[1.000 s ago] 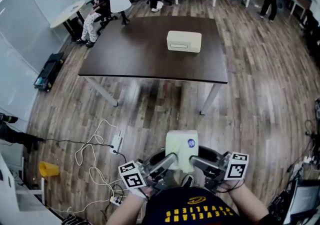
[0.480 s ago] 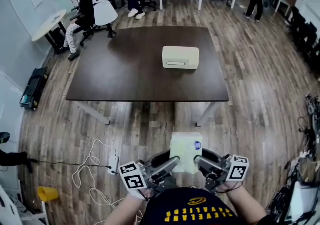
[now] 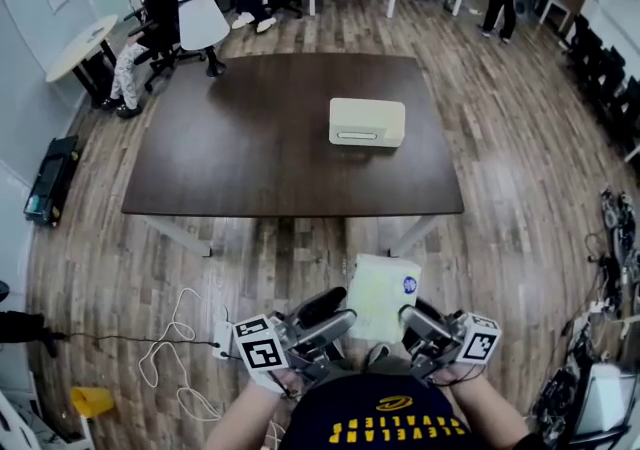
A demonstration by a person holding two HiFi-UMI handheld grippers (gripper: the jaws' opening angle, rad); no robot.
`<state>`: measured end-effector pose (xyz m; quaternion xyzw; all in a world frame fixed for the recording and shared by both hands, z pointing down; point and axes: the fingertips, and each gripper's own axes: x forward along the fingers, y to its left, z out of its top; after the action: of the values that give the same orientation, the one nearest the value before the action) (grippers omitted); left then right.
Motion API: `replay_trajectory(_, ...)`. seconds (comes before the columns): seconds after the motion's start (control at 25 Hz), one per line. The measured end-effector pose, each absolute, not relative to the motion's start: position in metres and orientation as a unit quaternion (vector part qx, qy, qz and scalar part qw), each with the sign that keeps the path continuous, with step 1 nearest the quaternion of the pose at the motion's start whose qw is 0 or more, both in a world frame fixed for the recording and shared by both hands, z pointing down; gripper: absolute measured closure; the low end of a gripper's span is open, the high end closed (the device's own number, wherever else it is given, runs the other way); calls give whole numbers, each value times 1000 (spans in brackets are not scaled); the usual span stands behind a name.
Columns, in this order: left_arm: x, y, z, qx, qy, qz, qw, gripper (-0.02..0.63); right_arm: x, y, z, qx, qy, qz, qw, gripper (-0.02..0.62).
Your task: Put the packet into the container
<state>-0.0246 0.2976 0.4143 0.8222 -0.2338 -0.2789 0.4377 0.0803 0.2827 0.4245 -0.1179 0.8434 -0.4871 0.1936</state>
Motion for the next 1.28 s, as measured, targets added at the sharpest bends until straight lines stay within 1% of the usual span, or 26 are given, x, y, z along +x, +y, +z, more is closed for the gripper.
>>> replay_trajectory(0.12,-24,293,412,828,-204,-271,446,223,73,281,417,-99,856,-472,187,351)
replay_trajectory(0.2,-24,288,408,839,-195,-258,438,195,67,280,413,-82,863,-464,184,351)
replay_trajectory(0.4,-18,270,398,859,-172,-231,423,197,51,266,414,-44,868,-464,174,351)
replay_trajectory(0.44,-19,263,401,860,-182,-222,422,206,49,260,416,-40,869,-463,171,351)
replay_trajectory(0.48,-20,255,405,859,-194,-216,422,269,48,253,419,-39,870,-462,169,351)
replay_trajectory(0.52,-23,248,408,857,-205,-213,423,304,47,245,423,-38,871,-462,165,351)
replay_trajectory(0.56,-25,242,411,855,-214,-212,423,313,45,238,425,-35,871,-462,162,350)
replay_trajectory(0.72,-28,214,412,855,-234,-206,414,321,40,207,432,-25,872,-465,149,350)
replay_trajectory(0.92,-23,161,415,857,-253,-191,406,356,41,158,434,-26,886,-446,122,347)
replay_trajectory(1.08,-16,114,418,842,-267,-211,419,360,50,109,434,-37,886,-448,116,331)
replay_trajectory(1.28,-23,68,426,833,-318,-200,405,360,67,59,445,-58,892,-438,102,330)
